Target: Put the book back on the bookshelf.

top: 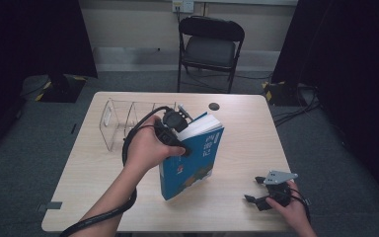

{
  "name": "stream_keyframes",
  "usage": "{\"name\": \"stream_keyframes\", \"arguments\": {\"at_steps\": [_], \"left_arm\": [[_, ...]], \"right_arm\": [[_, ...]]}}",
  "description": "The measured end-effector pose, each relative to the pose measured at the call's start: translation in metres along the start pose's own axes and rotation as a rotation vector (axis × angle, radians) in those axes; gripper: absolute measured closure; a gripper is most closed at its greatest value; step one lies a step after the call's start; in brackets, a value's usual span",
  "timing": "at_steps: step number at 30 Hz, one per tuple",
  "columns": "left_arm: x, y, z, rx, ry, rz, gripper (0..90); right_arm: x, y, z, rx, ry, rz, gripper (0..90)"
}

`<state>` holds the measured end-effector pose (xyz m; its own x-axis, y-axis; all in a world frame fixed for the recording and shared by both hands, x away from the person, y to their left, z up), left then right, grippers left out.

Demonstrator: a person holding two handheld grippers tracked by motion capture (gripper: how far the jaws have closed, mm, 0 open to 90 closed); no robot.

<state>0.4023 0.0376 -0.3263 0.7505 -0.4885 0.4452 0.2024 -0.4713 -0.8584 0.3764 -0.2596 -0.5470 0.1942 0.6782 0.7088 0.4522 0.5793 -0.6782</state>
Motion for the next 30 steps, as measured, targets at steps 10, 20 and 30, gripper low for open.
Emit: {"name": "stream_keyframes", "arguments": {"at_steps": [10, 20, 30], "left_arm": [[-0.006, -0.007, 0.015, 0.039, -0.032, -0.008, 61.9], [-0.010, -0.013, 0.026, 0.048, -0.058, -0.006, 61.9], [-0.013, -0.021, 0.037, 0.066, -0.097, -0.019, 61.9]], "right_arm": [[0.000, 0.000, 0.000, 0.000, 0.000, 0.000, 15.2], [0.000, 0.000, 0.000, 0.000, 0.000, 0.000, 15.2], [0.000, 0.000, 0.000, 0.000, 0.000, 0.000, 15.2]]}}
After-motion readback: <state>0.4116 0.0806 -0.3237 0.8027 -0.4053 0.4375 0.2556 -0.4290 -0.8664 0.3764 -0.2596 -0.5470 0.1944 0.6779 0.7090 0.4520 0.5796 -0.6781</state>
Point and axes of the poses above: each handheld gripper's, and its own axes: y roughly forward along the jaws, x roughly out of its top, z roughly to its left, the point moved 7 cm from there along y, roughly forward along the jaws, and after that the axes turned 15 degrees about -y, right-handed, at the moved point
